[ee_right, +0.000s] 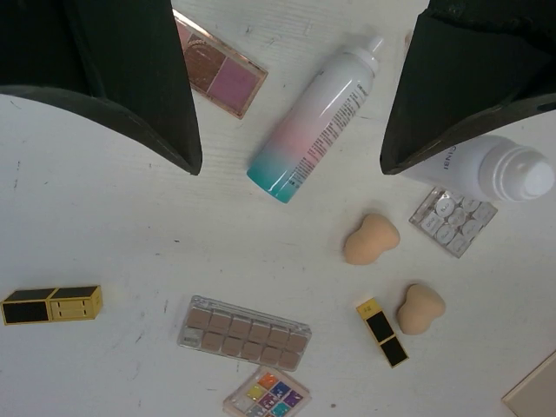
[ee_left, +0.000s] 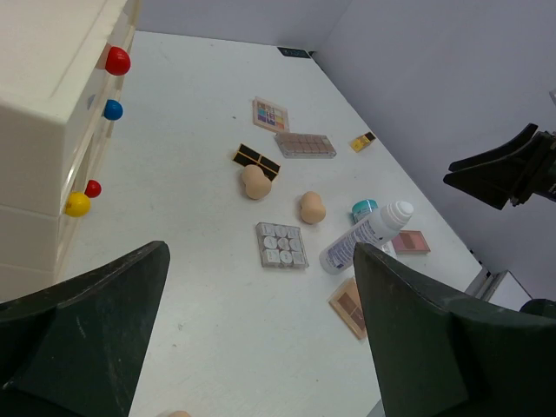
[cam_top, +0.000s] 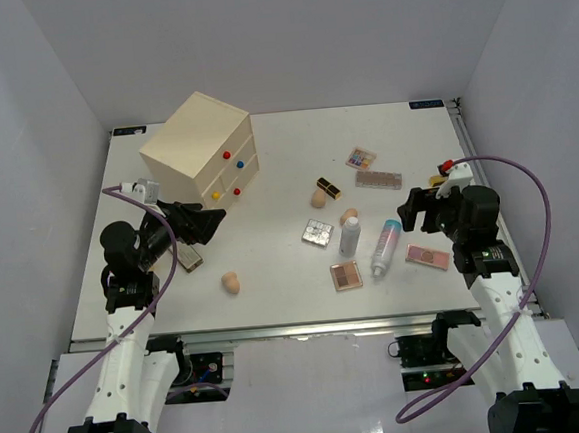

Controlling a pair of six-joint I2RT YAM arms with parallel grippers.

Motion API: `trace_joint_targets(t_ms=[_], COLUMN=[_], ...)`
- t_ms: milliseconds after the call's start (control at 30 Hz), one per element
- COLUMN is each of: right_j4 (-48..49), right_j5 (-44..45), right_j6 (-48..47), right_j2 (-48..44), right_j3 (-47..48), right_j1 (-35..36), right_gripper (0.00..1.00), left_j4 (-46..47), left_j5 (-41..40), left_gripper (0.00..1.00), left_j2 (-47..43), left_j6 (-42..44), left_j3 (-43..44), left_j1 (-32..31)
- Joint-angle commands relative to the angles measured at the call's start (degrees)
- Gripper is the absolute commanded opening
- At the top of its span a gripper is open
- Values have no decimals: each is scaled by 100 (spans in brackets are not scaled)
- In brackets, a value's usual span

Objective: Organize the makeup

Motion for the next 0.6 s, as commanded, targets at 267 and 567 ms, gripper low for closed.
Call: trace_joint_targets(t_ms=[267,567], right_j4=[275,-434], right_j5=[-2419,-3814], right_j6=[-1405,-2535], right_j2=[-550,-92], right_j3=[-520,-29], right_j1=[-12,-12], right_gripper=[90,90], left_j4=[100,111], left_j5=[-44,-14], left_gripper=[98,98], left_j2=[-96,-69], left_j6=[-22,-75], left_j3=[111,108], left_j1=[-26,-26])
